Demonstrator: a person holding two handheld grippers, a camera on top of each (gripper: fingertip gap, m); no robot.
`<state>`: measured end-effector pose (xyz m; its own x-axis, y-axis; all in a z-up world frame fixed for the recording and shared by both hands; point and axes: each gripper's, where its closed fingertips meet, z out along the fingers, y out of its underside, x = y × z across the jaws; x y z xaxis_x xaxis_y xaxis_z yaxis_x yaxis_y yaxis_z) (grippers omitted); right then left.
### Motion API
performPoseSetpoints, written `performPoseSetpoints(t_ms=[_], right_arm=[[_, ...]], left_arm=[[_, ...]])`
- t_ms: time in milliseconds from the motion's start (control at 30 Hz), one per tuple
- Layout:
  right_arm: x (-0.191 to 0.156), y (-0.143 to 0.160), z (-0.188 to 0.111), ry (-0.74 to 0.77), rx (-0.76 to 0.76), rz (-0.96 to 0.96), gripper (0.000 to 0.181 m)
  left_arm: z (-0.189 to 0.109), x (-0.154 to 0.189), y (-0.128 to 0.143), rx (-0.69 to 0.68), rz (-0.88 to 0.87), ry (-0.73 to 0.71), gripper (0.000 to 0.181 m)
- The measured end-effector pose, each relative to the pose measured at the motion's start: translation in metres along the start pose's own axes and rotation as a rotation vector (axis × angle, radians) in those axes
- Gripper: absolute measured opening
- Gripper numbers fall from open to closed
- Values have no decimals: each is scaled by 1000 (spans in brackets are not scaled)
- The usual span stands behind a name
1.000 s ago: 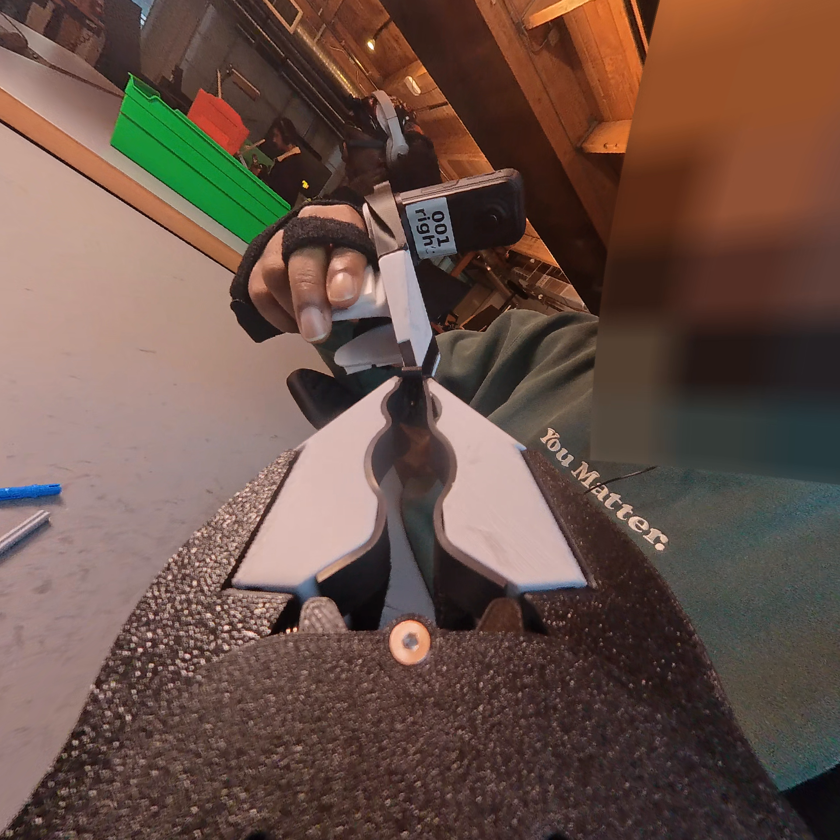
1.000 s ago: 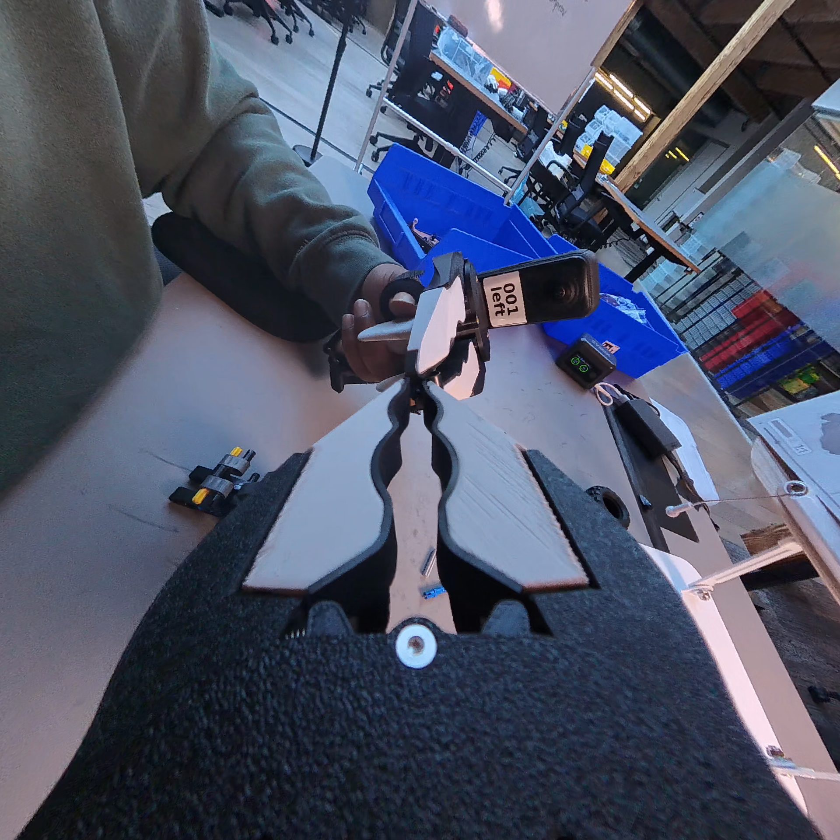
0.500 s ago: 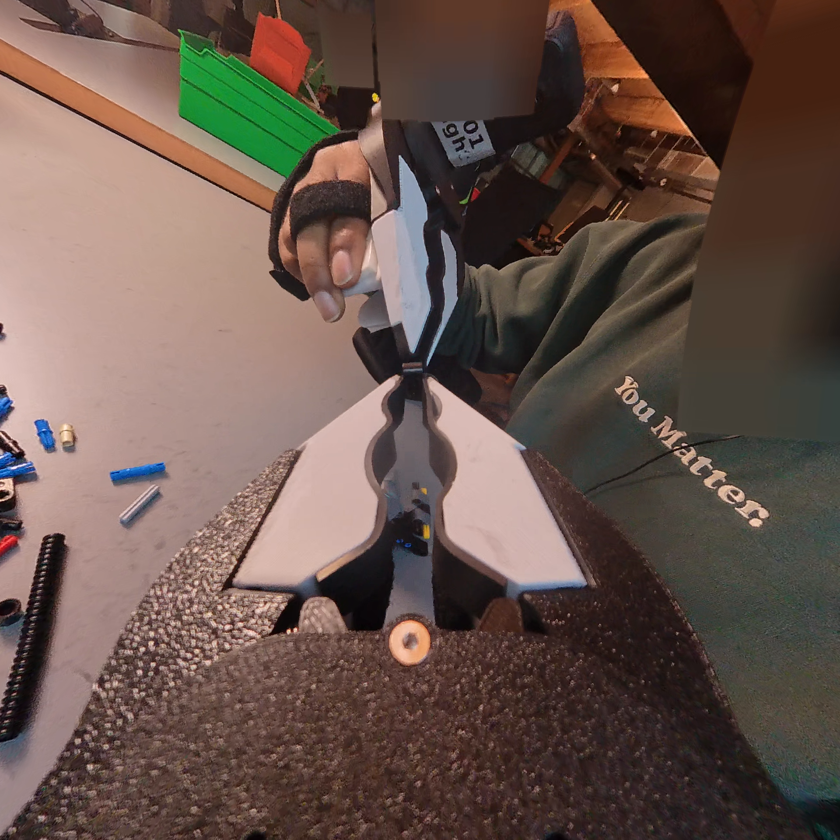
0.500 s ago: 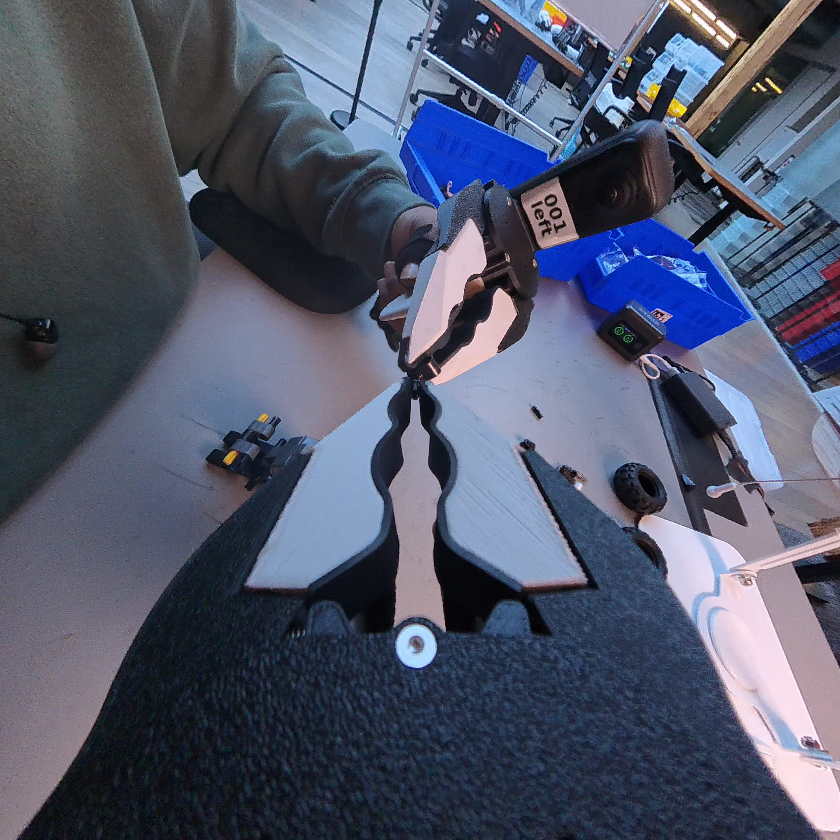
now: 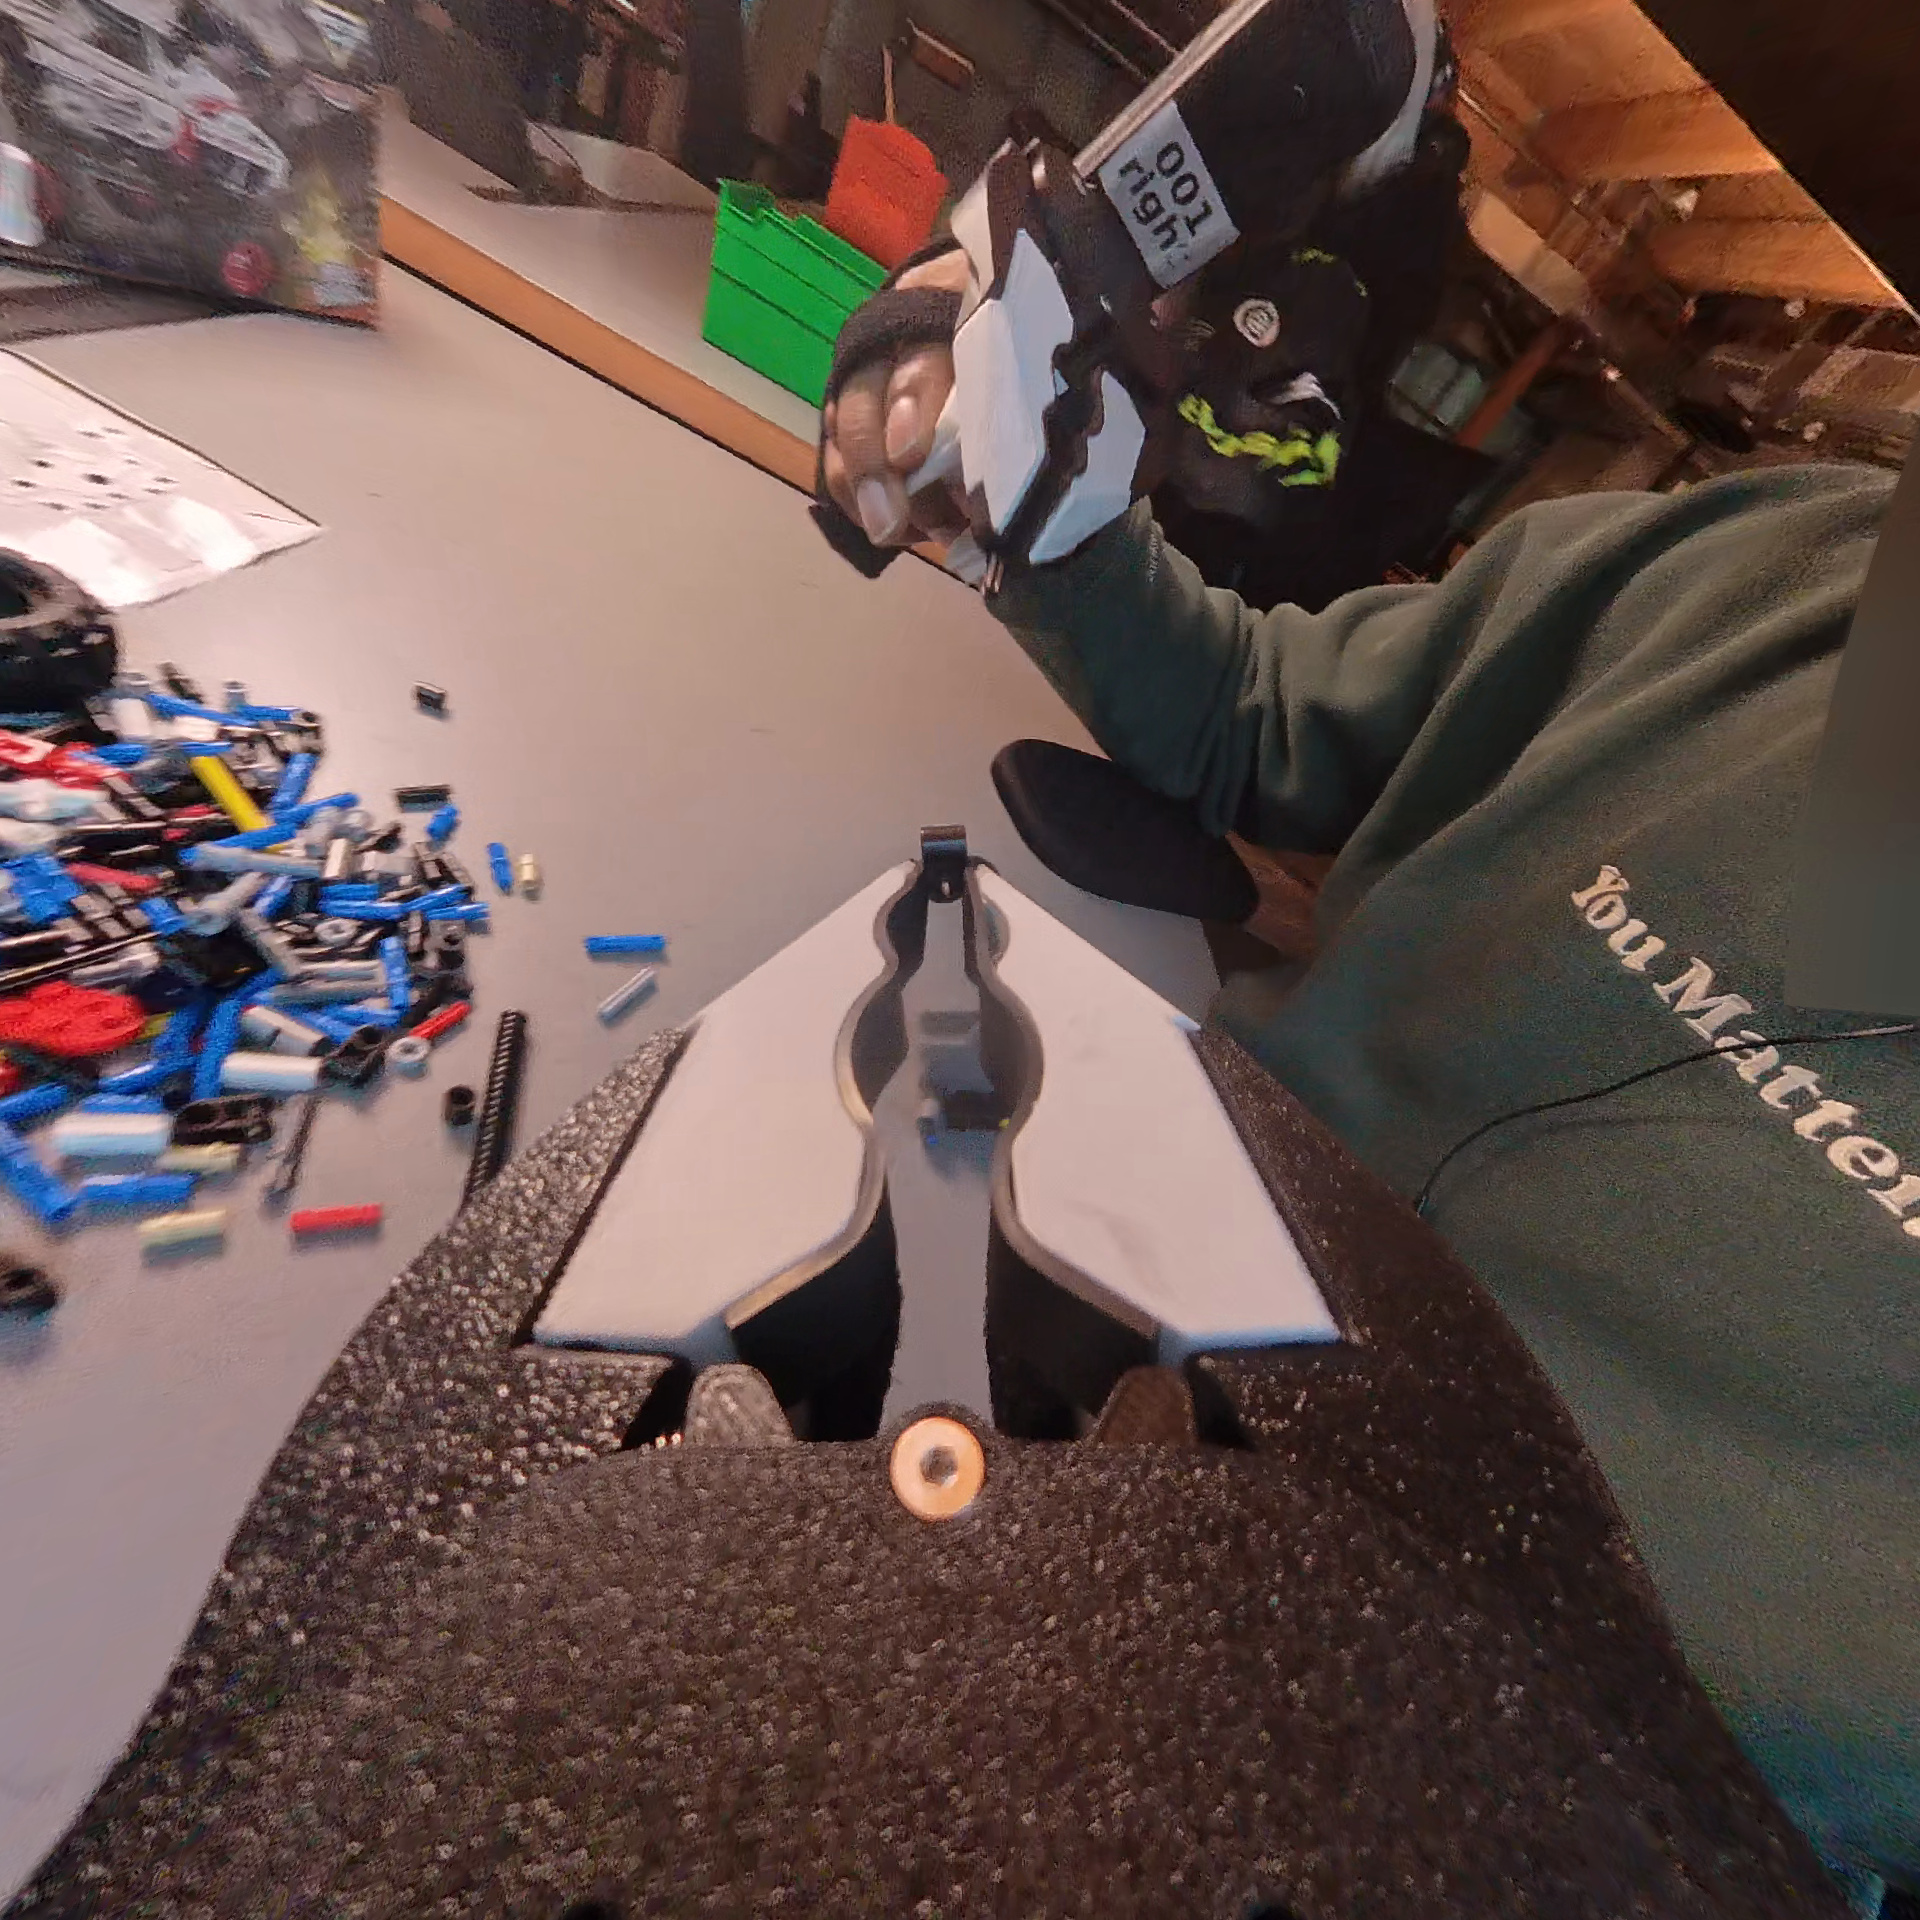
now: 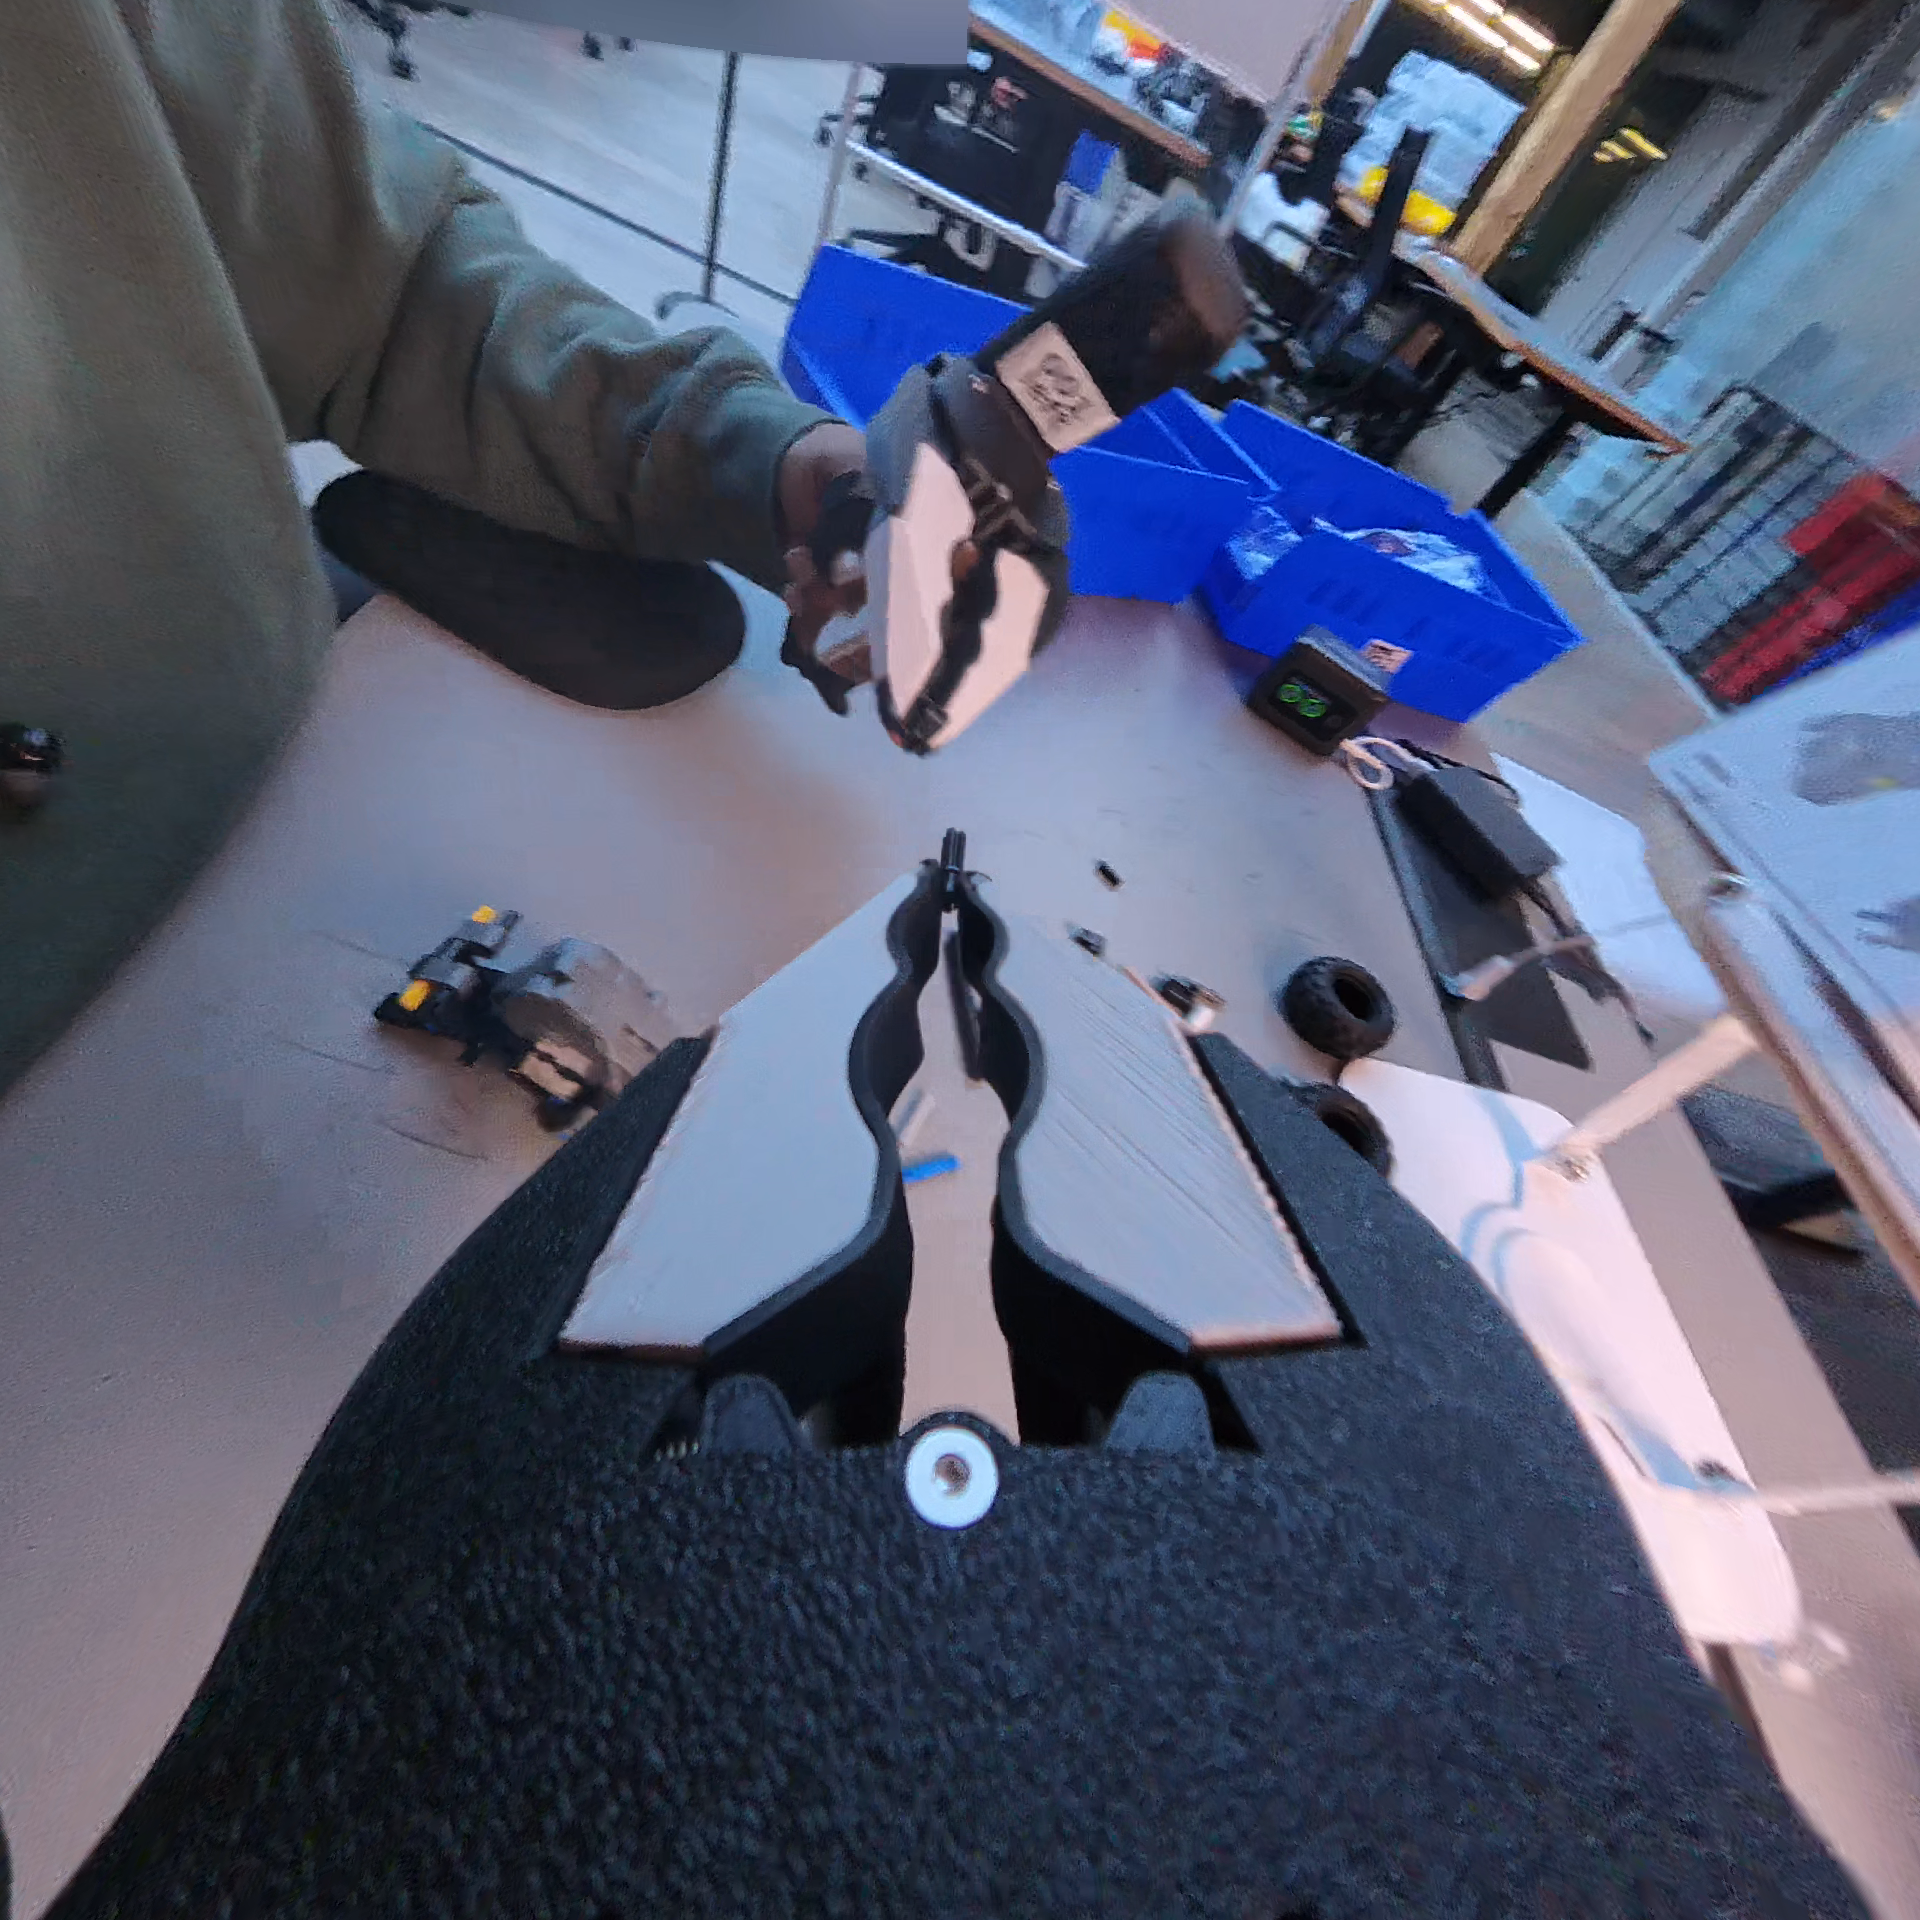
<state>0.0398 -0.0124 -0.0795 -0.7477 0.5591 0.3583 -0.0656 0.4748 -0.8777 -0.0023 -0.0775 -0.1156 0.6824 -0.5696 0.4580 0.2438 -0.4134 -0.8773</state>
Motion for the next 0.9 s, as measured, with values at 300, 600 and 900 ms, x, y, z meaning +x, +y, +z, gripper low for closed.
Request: performPoseSetpoints(t_ms=[300, 600, 900], right_arm=[[79, 134, 78, 125, -368, 44, 4], [107, 136, 55, 232, -351, 109, 26], [98, 180, -33, 305, -454, 259, 18]], left_arm=[[-9, -84, 23, -161, 93, -513, 6], [3, -161, 24, -333, 161, -732, 7], [7, -162, 17, -366, 186, -715, 33]])
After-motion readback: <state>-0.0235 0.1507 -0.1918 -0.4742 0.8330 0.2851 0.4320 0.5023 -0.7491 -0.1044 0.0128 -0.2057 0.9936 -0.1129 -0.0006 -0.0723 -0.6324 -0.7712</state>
